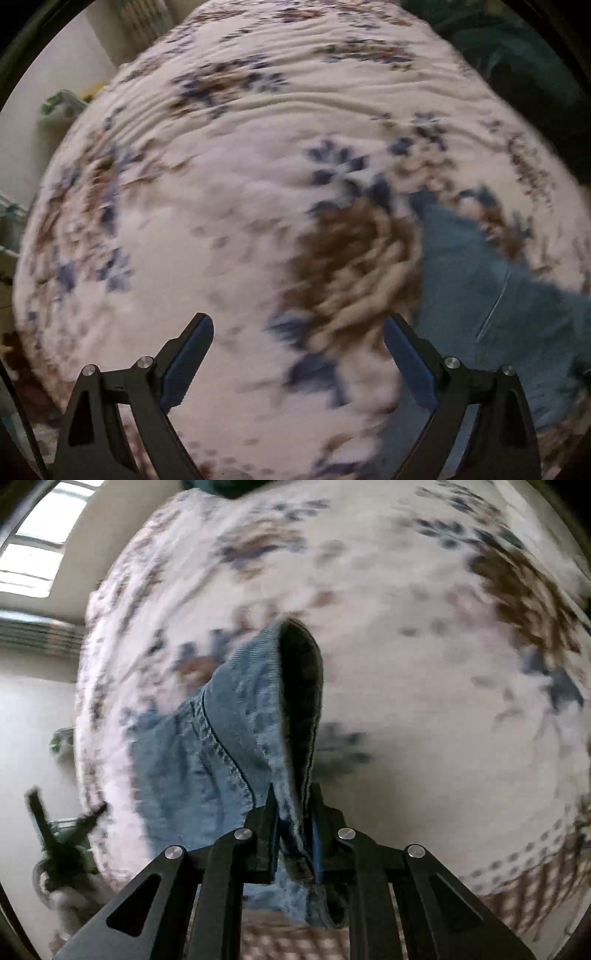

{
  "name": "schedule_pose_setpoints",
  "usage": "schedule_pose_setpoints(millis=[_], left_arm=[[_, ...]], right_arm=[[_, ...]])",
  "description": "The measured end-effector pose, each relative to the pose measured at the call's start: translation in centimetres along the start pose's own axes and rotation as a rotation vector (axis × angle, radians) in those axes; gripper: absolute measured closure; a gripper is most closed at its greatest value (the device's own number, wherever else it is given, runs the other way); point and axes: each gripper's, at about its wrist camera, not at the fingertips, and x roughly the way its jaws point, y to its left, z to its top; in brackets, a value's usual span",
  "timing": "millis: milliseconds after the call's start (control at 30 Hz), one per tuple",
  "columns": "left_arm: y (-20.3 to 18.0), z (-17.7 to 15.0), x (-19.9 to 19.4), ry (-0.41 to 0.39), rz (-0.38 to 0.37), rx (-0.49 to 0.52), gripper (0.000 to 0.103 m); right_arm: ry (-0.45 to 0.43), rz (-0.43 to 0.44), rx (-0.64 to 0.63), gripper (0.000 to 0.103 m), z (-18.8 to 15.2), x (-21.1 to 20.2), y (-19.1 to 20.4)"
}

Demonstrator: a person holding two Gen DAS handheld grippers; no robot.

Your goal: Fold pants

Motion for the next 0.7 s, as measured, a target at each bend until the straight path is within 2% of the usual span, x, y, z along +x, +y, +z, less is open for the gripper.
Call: schedule_pose_setpoints(millis=[33,100,133,167,200,267,300,333,367,400,433,467,533,567,600,700], left_arm=[[-0.5,0.5,0.2,0.002,-0.023,-0.001,0.009],[-2.2,1.8,1.4,0.018,-0.09,-0.01,0.009],[-3.0,2.6,2.3,0.036,-0.118,-0.016,0.009],[-3.6,3.1,3.2,0.058,-0.145,-0.022,0.009],[-4.2,3.7,4.2,0.08,-0.165,-0.026,0.009],[-5.8,5.1,6.7,0.134,-0.215,-0.027,0.009],[-6.2,5.4,7.6,0.153,-0.236,-0.027,0.009],[-6.7,5.8,8.4,0.166,-0.257,-0.03,0.009],[-7.1,6.2,9.2,0.167,-0.307,-0.042,0.014],[-7.5,6.4,9.7,0.17,-0.359,-0.05,0.026],[-7.9,6.7,10.2,0.17,-0.396,-0.051,0.058],[-8.1,6.8,10.3,0.167,-0.426,-0.052,0.072],[-8.6,7.0,10.4,0.151,-0.414,-0.032,0.077],[-8.3,7.0,10.4,0.15,-0.413,-0.04,0.081],[-7.9,7.0,10.6,0.155,-0.413,-0.059,0.083],[-5.3,7.1,11.9,0.174,-0.417,-0.143,0.083]], right_arm=[[0.026,0.021,0.021,0.088,0.3,0.9,-1.1],[0.124,0.036,0.039,0.078,1.0,3.4,-2.8],[0.144,0.016,0.043,0.061,1.3,4.1,-3.4],[0.154,-0.003,0.053,0.051,1.5,4.4,-3.8],[0.146,-0.002,0.069,0.048,1.6,4.3,-4.3],[0.097,0.027,0.105,0.032,2.0,3.4,-5.0],[0.079,0.047,0.12,0.03,2.4,3.1,-5.3],[0.057,0.082,0.138,0.03,2.7,2.7,-5.6],[0.04,0.117,0.157,0.03,3.2,2.7,-5.8],[0.033,0.135,0.168,0.03,3.8,2.9,-5.9],[0.026,0.163,0.196,0.03,4.6,3.7,-6.2],[0.023,0.183,0.222,0.03,5.1,4.3,-6.4],[0.032,0.266,0.311,0.032,6.1,6.0,-7.2],[0.022,0.291,0.342,0.059,6.3,6.5,-7.4],[0.003,0.303,0.334,0.069,6.5,6.6,-7.2],[-0.051,0.219,0.225,0.077,7.4,5.8,-5.1]])
